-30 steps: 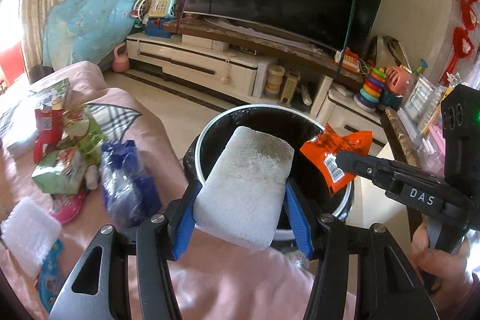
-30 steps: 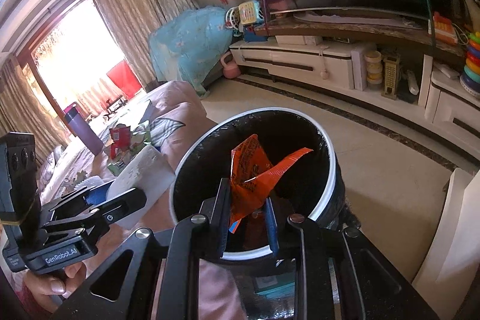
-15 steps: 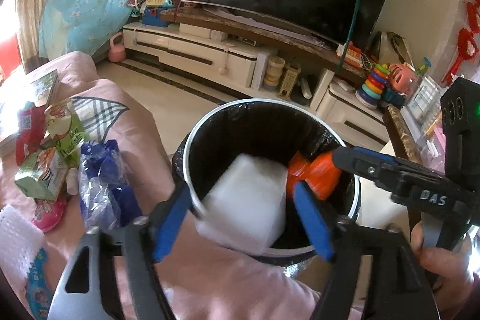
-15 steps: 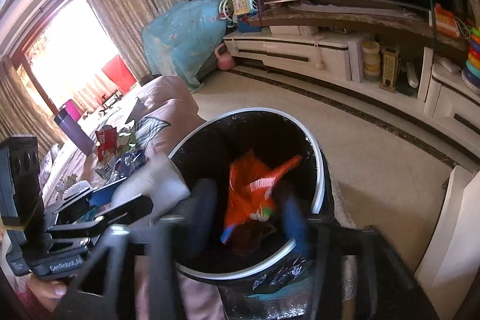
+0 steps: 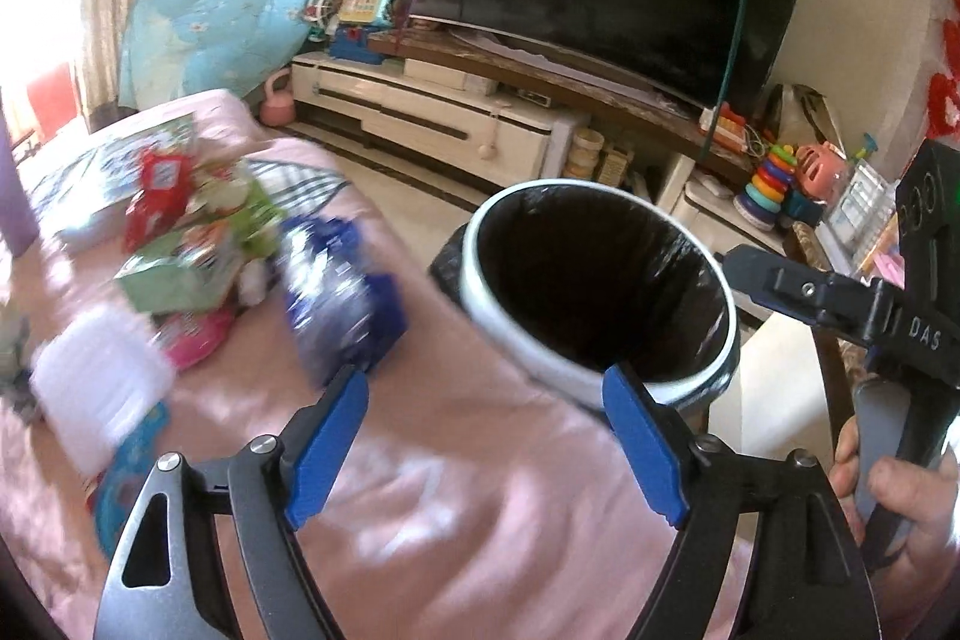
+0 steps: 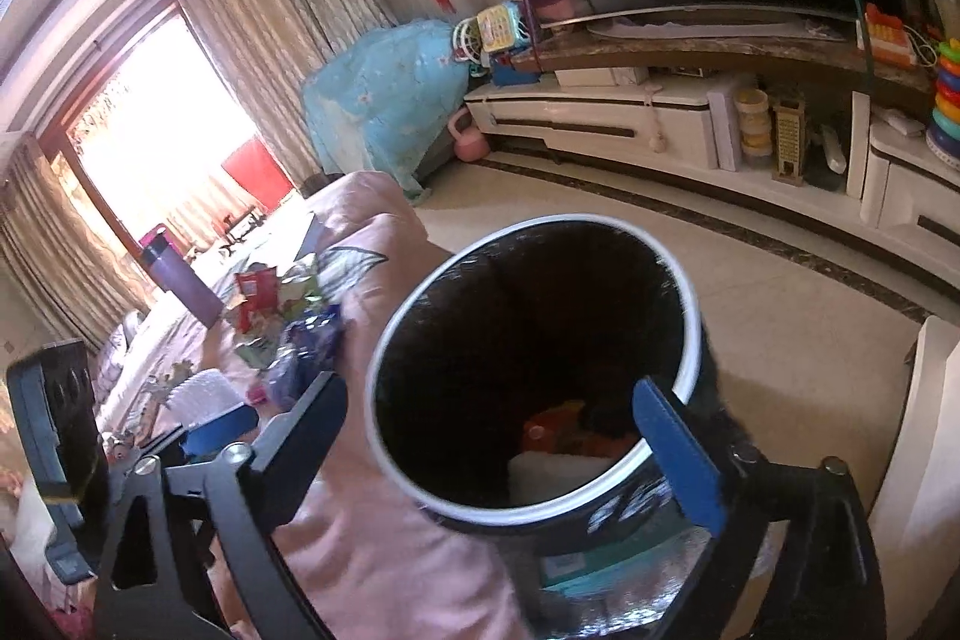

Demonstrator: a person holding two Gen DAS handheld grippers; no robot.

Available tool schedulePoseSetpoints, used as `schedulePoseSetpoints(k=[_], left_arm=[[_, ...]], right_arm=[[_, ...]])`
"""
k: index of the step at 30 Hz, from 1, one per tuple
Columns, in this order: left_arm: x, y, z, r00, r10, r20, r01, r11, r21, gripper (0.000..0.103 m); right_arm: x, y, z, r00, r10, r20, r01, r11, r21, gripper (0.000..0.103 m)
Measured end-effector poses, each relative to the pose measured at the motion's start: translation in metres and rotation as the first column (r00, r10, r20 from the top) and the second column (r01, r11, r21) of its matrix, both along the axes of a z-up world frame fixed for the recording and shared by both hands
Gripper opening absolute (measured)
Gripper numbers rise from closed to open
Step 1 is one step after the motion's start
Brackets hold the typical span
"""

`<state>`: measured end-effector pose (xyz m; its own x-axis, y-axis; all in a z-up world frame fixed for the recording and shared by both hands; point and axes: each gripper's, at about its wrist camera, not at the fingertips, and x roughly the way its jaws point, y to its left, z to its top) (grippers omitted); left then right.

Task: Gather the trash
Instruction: 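Grasp the white mesh scrubber with the left gripper while the right grasps the blue plastic bag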

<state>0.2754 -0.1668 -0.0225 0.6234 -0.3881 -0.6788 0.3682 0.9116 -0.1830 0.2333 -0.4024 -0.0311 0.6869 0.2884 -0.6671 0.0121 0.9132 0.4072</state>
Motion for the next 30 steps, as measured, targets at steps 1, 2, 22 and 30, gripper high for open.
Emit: schedulePoseSetpoints(k=[1,2,22,30], left_arm=[[-0.005,0.006,0.001,1.0,0.009,-0.001,-0.009,1.0,-0.003,0.08],[-0.012,0.015,0.0,1.0,0.025,0.001,-0.025,1.0,-0.003,0.08],[-0.099,0.121,0.016,0.969,0.246,-0.002,-0.246,0.967,-0.059,0.081],[-0.101,0.143,0.015,0.956,0.293,-0.024,-0.294,0.951,-0.096,0.081]], right_arm=[[-0.002,0.004,0.0,1.0,0.002,-0.001,-0.002,1.0,0.005,0.099],[-0.004,0.01,0.0,1.0,0.007,-0.001,-0.007,1.0,0.013,0.099],[-0.025,0.122,-0.011,0.988,0.152,0.003,-0.152,0.988,0.001,0.1],[-0.024,0.141,-0.015,0.985,0.171,-0.008,-0.171,0.985,-0.022,0.1]])
